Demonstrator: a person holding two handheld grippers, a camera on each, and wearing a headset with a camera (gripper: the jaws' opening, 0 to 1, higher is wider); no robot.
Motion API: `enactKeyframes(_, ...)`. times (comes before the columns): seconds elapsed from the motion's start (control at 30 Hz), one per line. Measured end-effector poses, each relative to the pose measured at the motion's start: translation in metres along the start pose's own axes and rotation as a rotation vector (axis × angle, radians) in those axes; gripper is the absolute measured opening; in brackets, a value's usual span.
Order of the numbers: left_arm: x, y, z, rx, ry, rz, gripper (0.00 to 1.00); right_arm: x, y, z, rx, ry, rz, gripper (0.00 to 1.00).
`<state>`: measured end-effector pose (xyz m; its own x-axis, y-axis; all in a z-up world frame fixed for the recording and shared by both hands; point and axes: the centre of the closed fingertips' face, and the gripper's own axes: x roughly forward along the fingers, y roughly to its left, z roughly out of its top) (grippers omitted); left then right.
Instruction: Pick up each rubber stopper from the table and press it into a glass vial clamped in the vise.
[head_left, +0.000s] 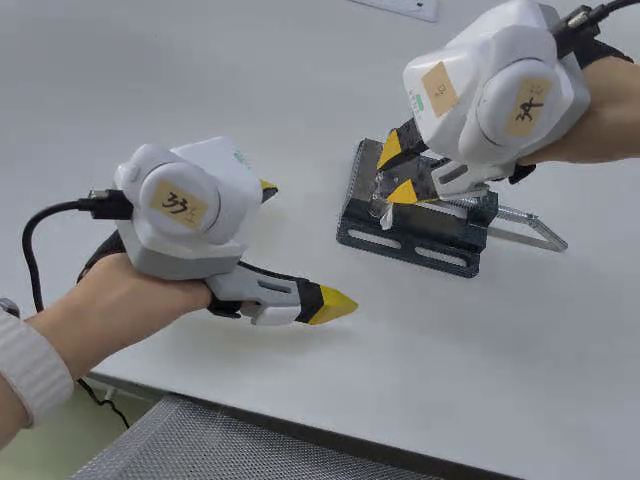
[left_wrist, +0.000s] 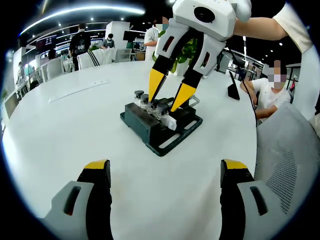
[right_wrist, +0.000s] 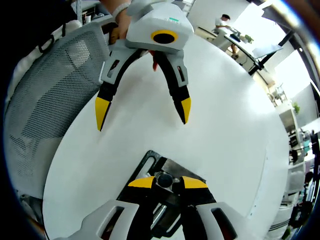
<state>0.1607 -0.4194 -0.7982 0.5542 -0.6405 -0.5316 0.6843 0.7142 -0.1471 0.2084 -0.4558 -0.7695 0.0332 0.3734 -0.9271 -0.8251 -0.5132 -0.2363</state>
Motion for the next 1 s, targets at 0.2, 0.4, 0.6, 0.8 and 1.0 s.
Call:
enactKeyframes(0.2,0.0,0.002,0.001,0.0,-0.003,-0.001,0.9,-0.008,0.001,0.007,0.049,-0.042,0.033,0.18)
enactKeyframes(0.4,0.0,0.003,0.003,0.003,-0.005,0.0,0.9,-0.015,-0.001,0.007,0.094,-0.043,0.088,0.12)
enactKeyframes(0.6,-0.002,0.004,0.004,0.005,-0.005,0.002,0.9,-0.018,-0.002,0.006,0.126,-0.026,0.144,0.07)
enactKeyframes(0.8,-0.003,0.006,0.004,0.005,-0.004,0.005,0.9,-0.016,0.0,0.004,0.149,-0.003,0.18,0.04)
enactKeyframes(1.0,-0.004,0.008,0.002,0.003,-0.003,0.008,0.9,-0.01,0.003,0.004,0.163,0.004,0.197,0.02)
